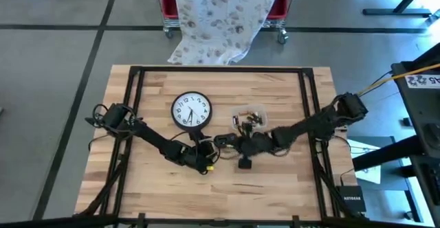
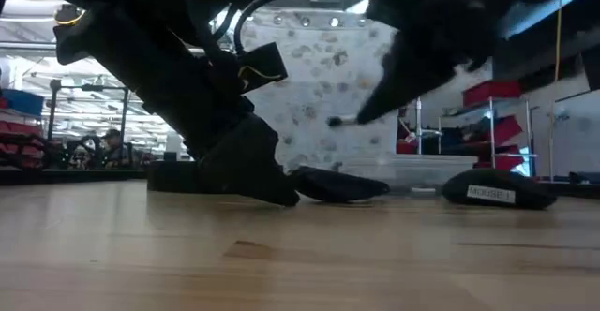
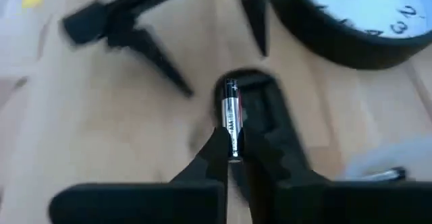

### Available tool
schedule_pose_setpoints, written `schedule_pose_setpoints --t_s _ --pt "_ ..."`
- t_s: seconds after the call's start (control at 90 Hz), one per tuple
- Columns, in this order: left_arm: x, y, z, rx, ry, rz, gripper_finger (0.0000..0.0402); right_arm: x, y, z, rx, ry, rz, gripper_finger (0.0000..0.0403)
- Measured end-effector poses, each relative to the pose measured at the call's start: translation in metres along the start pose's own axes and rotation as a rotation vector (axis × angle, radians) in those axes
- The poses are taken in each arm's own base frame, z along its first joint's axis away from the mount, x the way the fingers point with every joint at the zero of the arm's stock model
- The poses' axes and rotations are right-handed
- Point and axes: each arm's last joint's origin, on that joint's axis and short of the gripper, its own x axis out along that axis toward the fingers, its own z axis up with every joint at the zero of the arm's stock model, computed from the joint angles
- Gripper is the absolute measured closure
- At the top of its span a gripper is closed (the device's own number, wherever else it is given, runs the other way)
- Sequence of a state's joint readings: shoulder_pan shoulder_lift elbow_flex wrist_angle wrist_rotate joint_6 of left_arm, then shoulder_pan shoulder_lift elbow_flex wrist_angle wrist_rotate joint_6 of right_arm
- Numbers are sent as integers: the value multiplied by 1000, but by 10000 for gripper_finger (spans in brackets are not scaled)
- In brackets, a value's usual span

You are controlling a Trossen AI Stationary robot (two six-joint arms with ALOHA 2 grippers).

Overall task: Insert battery
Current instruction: Insert the silver battery into the left computer mouse

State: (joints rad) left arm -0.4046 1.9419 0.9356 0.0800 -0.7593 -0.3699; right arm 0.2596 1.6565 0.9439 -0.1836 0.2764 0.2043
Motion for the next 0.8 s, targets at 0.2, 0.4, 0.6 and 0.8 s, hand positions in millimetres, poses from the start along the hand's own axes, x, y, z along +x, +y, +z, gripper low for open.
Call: schedule_pose_setpoints --t_s 0.2,0.4,0.6,0.8 --pt "1 0 4 35 -32 -7 47 22 -17 7 -31 67 31 402" --pt "9 7 9 24 -29 -18 47 36 -20 8 -71 107 39 402" --pt "12 11 11 34 -35 -8 47 40 -21 6 -78 129 12 402" --pt "12 11 12 68 -38 -14 47 41 -28 8 -69 121 -3 402"
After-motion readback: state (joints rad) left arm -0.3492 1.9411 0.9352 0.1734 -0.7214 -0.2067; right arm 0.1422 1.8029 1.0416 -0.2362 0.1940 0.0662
